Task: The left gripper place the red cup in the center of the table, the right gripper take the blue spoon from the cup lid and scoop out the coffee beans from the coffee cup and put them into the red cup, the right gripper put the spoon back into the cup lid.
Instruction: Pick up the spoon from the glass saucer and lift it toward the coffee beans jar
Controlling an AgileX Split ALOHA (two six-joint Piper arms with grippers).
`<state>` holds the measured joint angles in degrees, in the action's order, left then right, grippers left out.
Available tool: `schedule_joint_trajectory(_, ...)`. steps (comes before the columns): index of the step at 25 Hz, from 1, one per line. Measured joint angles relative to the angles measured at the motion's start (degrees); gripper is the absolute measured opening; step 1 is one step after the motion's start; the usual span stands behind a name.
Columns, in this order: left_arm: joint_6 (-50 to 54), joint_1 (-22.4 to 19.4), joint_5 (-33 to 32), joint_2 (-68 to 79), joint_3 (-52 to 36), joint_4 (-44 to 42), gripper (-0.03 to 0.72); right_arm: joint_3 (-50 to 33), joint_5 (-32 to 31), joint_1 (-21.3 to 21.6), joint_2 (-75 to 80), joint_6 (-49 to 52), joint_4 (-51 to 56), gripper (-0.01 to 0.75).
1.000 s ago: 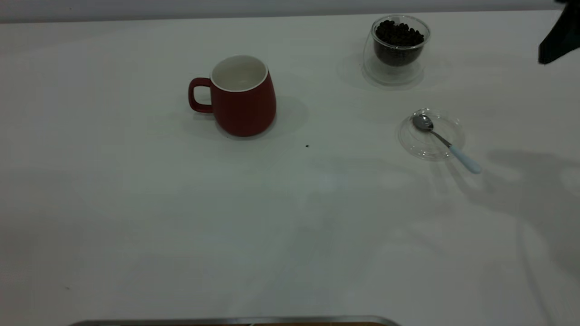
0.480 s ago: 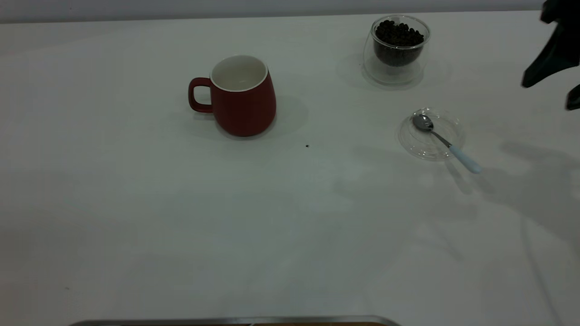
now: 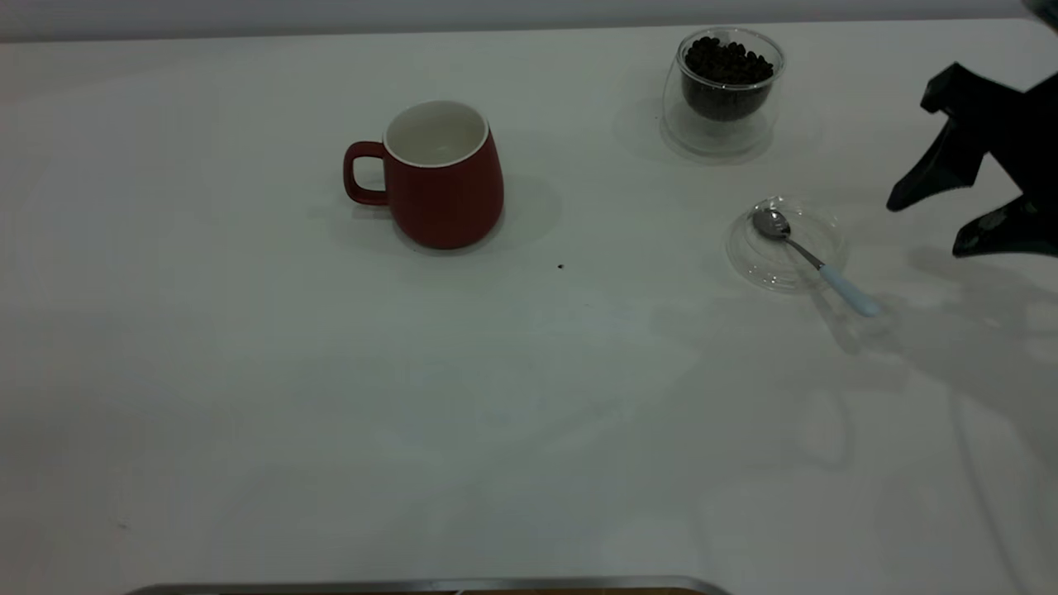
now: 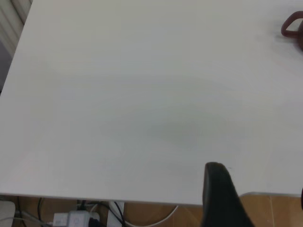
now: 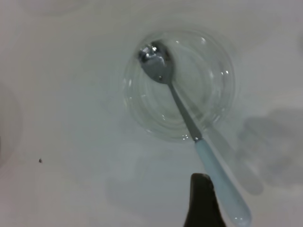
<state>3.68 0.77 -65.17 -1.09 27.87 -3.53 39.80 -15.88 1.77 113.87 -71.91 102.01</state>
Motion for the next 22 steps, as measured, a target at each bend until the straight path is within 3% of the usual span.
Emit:
schedule_joint_trajectory(11,0.12,0.00,0.00,0.00,0.00,0.00,0.466,0.34,-9.54,3.34,10.26,-1.95,0.85,0.565)
schedule_joint_trajectory(17,0.12,0.00,0.00,0.00,0.00,0.00,0.466,0.44,-16.11,6.73,13.06,-7.79,0.85,0.565)
schedule_joint_trajectory(22,0.12,0.00,0.00,0.00,0.00,0.00,0.466,0.51,-18.01,7.37,13.19,-11.81,0.91,0.565)
